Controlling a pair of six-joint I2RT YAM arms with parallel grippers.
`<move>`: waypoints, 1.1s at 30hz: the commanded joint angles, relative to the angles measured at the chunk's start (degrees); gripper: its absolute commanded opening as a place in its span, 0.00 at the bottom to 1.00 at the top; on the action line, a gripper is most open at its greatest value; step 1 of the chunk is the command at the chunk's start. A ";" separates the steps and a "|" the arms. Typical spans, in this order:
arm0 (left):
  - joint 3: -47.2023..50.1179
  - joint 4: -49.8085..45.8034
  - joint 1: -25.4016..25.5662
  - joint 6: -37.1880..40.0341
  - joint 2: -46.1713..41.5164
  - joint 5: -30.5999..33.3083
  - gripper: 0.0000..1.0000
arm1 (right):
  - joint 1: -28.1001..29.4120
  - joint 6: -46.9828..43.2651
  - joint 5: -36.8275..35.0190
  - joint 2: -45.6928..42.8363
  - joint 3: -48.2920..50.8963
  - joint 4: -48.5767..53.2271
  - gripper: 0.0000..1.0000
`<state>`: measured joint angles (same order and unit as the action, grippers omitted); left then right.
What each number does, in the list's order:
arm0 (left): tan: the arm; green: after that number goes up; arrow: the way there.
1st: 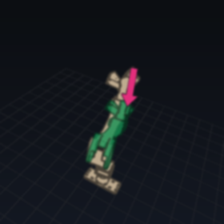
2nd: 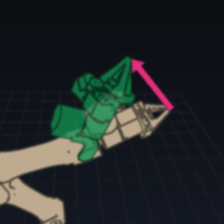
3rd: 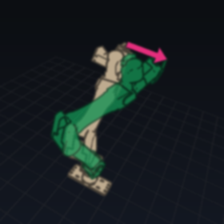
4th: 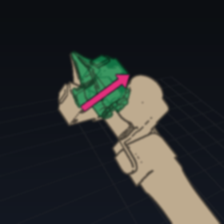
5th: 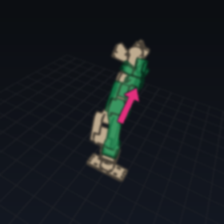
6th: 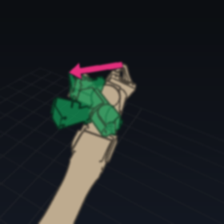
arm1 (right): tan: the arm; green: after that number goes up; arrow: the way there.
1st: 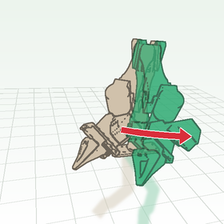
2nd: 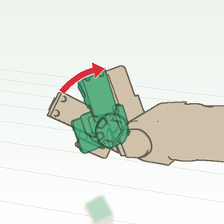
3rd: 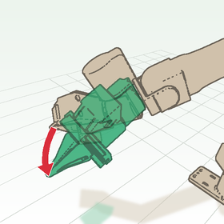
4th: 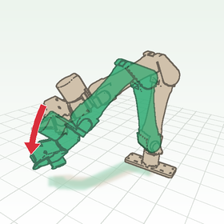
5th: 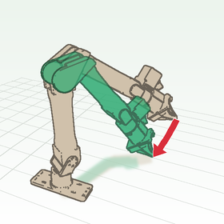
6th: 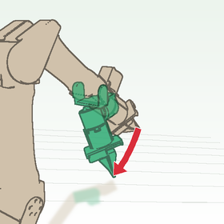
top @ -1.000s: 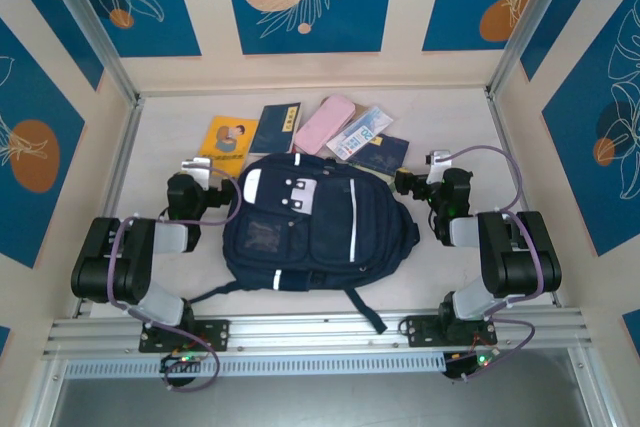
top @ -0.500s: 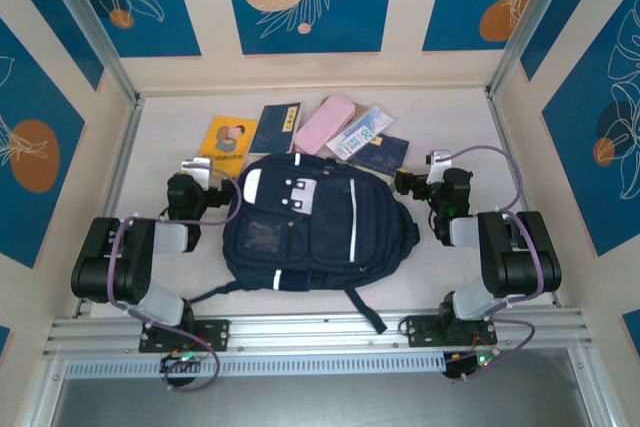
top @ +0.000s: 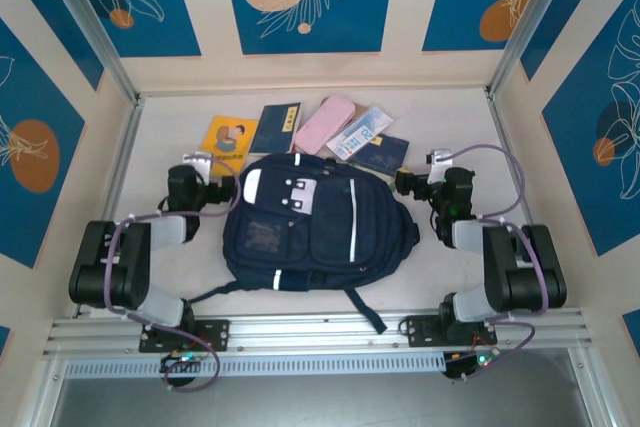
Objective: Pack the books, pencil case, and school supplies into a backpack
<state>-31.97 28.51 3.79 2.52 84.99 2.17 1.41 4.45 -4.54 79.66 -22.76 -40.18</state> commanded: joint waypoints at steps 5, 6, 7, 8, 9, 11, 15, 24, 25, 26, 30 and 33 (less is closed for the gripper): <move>-15.01 -16.48 7.86 5.56 -13.91 1.57 1.00 | 11.58 -4.21 -6.30 -18.91 -9.37 19.54 0.99; -14.61 -14.69 8.96 3.53 -16.31 0.95 1.00 | 14.28 -3.82 -6.75 -20.31 -12.52 24.63 0.99; -14.09 -13.07 10.24 2.24 -18.40 0.42 1.00 | 16.61 -2.95 -7.32 -21.47 -15.04 28.29 0.99; -13.75 -12.21 11.72 2.06 -20.81 -1.77 1.00 | 19.78 -1.72 -8.01 -22.90 -17.41 32.15 0.99; -14.02 -12.72 13.13 3.10 -23.25 -5.85 1.00 | 23.22 -1.14 -7.97 -24.46 -19.16 35.15 0.99; -15.77 -15.81 15.73 4.80 -26.62 -13.01 1.00 | 30.17 -0.69 -8.51 -27.63 -21.66 39.61 0.99; -23.21 -30.63 22.12 0.38 -29.23 -9.20 1.00 | 42.59 2.59 -15.16 -29.74 -30.65 56.39 0.99; -33.65 -67.49 23.40 -22.08 -25.05 10.78 1.00 | 38.80 21.64 -17.49 -30.84 -51.09 90.38 0.99; -32.00 -66.11 22.69 -23.38 -25.30 8.34 1.00 | 35.52 23.74 -12.66 -31.78 -50.03 89.47 0.99; -31.64 -66.45 22.66 -26.38 -24.82 8.24 1.00 | 32.16 25.96 -8.80 -32.39 -49.07 89.13 0.99; -32.13 -68.75 22.57 -32.21 -20.59 7.35 1.00 | 28.13 30.74 -3.62 -27.74 -50.21 96.94 0.99; -30.87 -64.70 22.61 -32.48 -18.85 2.25 1.00 | 27.93 31.59 -2.94 -19.78 -52.29 105.93 0.99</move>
<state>-63.77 -36.10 26.74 -25.21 65.28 7.42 29.78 31.55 -13.08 52.45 -74.30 53.67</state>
